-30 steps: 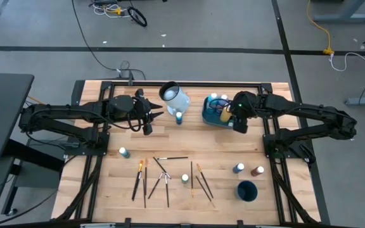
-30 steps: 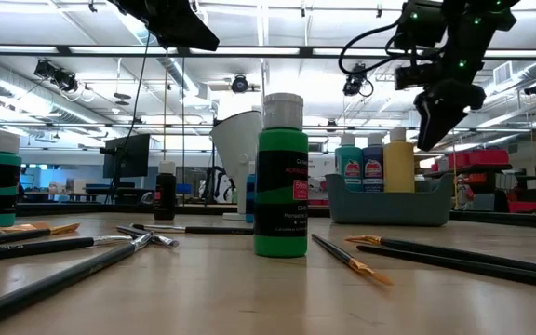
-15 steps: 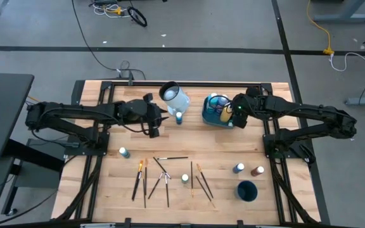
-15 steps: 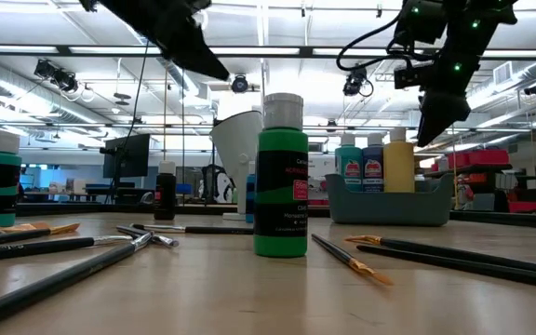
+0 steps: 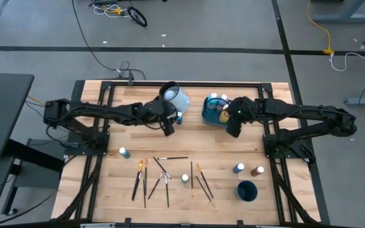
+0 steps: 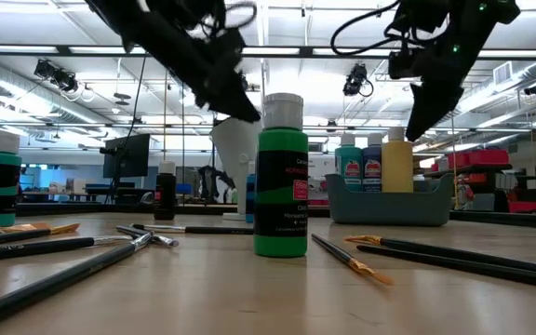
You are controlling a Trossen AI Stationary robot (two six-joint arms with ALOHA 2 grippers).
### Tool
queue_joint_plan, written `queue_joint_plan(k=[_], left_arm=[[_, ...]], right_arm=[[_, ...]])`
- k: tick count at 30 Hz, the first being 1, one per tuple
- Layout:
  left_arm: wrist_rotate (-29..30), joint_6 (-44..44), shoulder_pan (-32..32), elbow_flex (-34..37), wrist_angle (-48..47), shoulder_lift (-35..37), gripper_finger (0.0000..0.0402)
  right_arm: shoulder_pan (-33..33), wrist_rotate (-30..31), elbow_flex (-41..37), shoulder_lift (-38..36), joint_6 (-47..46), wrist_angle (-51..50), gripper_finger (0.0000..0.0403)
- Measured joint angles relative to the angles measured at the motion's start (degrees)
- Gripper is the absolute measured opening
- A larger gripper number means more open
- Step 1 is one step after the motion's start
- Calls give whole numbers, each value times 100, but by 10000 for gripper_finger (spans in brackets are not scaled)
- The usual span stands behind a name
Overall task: Pick & Place Paint Supplies
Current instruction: Put the blue paint bottle into the blue bin
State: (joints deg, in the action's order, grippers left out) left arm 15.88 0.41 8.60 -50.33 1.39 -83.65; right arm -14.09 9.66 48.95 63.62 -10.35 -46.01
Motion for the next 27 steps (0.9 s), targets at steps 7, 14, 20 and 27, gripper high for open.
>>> queue_joint_plan(k=[7, 14, 20, 27], left_arm=[[-16, 252, 88, -2, 220, -611, 182], [150, 342, 88, -1, 556, -1033, 179], [518, 338, 88, -2, 563, -1019, 174], [283, 611, 214, -2, 564, -1008, 176]], right_arm=[[316, -252, -198, 1, -77, 723, 215], [339, -318, -934, 3, 327, 2530, 215], [339, -316, -1351, 4, 571, 3414, 215], [333, -307, -1402, 4, 1357, 4130, 215]])
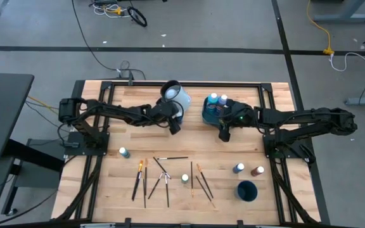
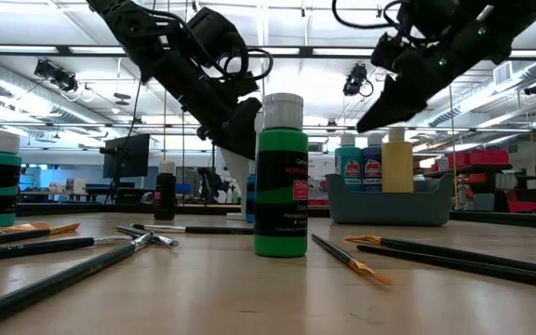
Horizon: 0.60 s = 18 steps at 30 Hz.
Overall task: Pick & Place Paint Supplies
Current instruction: Put the blue paint bottle into the blue bin
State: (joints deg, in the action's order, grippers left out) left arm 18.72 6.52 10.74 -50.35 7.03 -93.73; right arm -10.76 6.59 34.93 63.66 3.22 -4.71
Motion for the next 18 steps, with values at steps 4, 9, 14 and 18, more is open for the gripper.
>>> queue_joint_plan(k=[4, 9, 14, 18], left_arm=[[-178, 216, 42, 0, 4, 0, 176], [-179, 229, 40, 0, 2, 0, 176], [-132, 254, 22, 1, -37, -118, 176], [43, 283, 22, 10, -38, -286, 176]], right_arm=[[0, 0, 3, 0, 311, 341, 215], [0, 0, 3, 0, 326, 341, 215], [0, -2, 3, 0, 328, 341, 215], [0, -6, 3, 0, 330, 352, 215]])
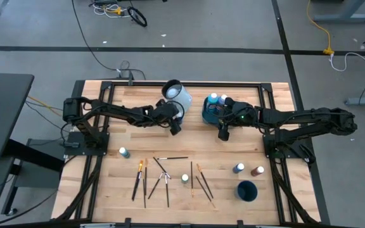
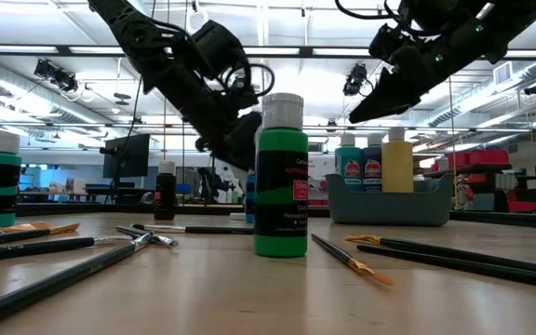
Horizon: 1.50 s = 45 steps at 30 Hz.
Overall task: Pick & Place Paint Supplies
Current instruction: Put the blue paint bottle into the blue bin
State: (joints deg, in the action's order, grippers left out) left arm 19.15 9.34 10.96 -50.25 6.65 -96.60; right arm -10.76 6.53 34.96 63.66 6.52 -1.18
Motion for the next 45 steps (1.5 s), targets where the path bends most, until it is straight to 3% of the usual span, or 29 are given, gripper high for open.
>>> queue_joint_plan(k=[8, 14, 17, 24, 39, 45], left_arm=[[14, 201, 0, -8, 200, -103, 174], [-1, 208, 0, -8, 235, -100, 129], [-181, 271, -4, -8, 307, -100, 128], [-537, 172, -187, -21, 1250, -88, 129], [-806, -720, -308, -1280, 1444, -103, 131], [-852, -869, -226, -1563, 1617, -615, 129]], right_arm=[[0, 1, 2, 0, 2, -1, 215], [0, 1, 2, 0, 2, -10, 215], [0, 1, 2, 0, 2, -11, 215], [0, 1, 2, 0, 2, -10, 215], [0, -133, 2, 0, -87, -14, 215], [0, -109, 2, 0, -154, -23, 215]])
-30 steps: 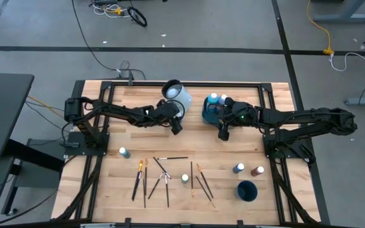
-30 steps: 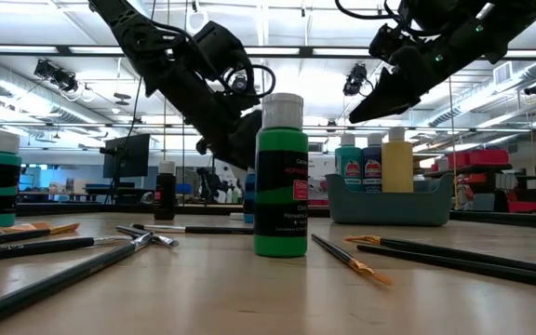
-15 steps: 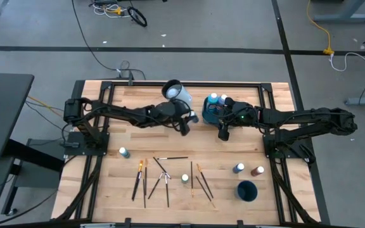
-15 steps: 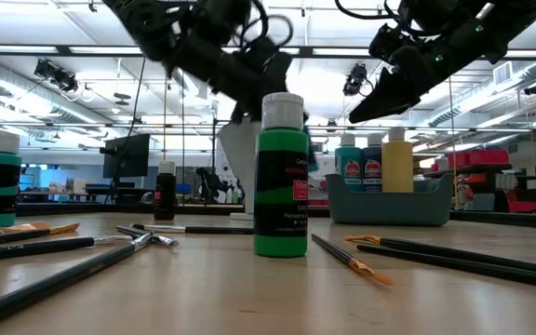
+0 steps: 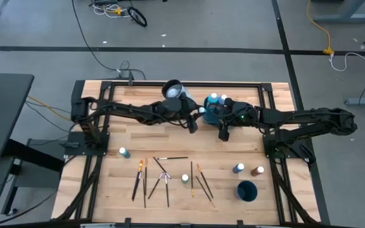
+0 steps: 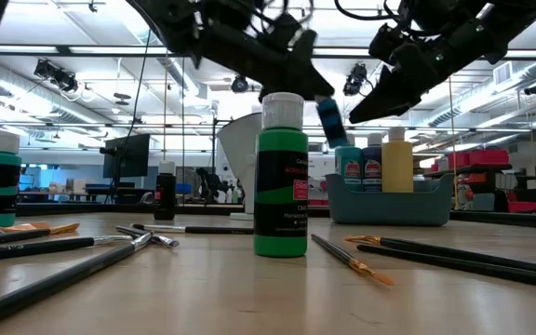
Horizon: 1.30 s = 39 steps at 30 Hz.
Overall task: Pick & Place Paint Supplies
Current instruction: Put the blue paint bottle into the blue bin
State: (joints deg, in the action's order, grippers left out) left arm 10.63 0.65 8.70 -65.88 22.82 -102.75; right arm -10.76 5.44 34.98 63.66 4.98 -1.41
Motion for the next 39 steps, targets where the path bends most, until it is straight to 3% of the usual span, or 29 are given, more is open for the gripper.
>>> queue_joint_plan(k=[9, 17, 24, 39], left_arm=[[-287, 63, 383, -686, -236, -1000, 129], [-451, 98, 531, -956, -261, -1652, 131], [-115, -290, 559, -949, -436, -1662, 142], [-535, -562, 681, -947, -238, -1649, 153]], right_arm=[[-2, 1370, 4, -2, 102, -342, 215], [0, 1151, 4, -2, 196, -384, 215], [0, 1152, 4, -2, 303, -389, 215], [0, 1148, 4, -2, 303, -387, 215]])
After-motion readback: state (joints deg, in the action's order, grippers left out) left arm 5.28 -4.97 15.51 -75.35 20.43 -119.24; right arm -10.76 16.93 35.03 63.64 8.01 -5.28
